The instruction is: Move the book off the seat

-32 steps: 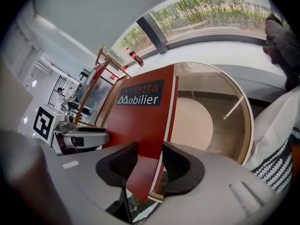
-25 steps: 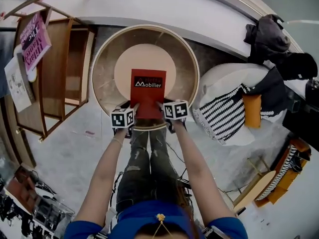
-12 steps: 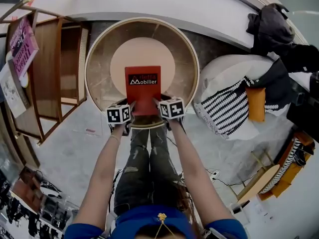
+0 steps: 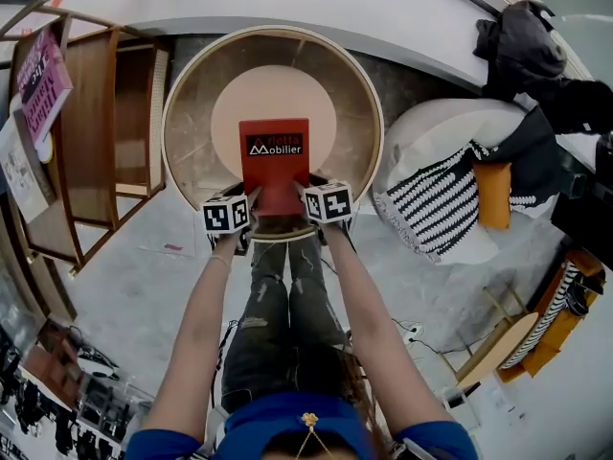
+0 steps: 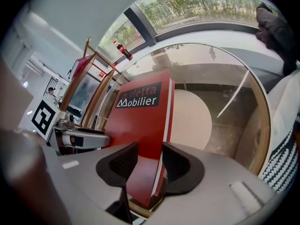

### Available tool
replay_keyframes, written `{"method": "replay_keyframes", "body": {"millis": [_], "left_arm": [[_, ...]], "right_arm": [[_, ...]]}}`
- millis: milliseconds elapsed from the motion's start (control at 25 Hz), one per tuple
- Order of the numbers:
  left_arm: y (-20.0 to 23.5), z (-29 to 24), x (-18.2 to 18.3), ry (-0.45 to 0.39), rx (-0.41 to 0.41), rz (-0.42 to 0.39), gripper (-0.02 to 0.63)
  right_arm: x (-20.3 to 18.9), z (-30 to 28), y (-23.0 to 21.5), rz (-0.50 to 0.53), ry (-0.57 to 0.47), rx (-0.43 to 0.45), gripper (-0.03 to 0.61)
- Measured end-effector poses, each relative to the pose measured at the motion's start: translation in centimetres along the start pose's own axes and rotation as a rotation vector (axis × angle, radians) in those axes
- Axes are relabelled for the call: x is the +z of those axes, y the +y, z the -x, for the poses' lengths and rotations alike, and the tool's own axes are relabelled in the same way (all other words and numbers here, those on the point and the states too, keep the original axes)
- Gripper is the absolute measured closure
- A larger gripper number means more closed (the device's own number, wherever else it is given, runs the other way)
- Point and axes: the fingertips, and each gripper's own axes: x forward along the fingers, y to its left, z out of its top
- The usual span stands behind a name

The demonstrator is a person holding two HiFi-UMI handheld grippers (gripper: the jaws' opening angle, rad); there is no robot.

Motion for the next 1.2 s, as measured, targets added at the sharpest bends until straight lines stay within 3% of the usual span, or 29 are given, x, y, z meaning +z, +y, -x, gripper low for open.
{"method": "replay_keyframes", "body": {"millis": [1200], "left_arm": [[-0.05, -0.08, -0.11, -0.02, -0.004, 0.012, 0.411]], "right_arm": [[0.05, 0.45, -0.2, -0.015, -0.018, -0.015, 0.413]]}}
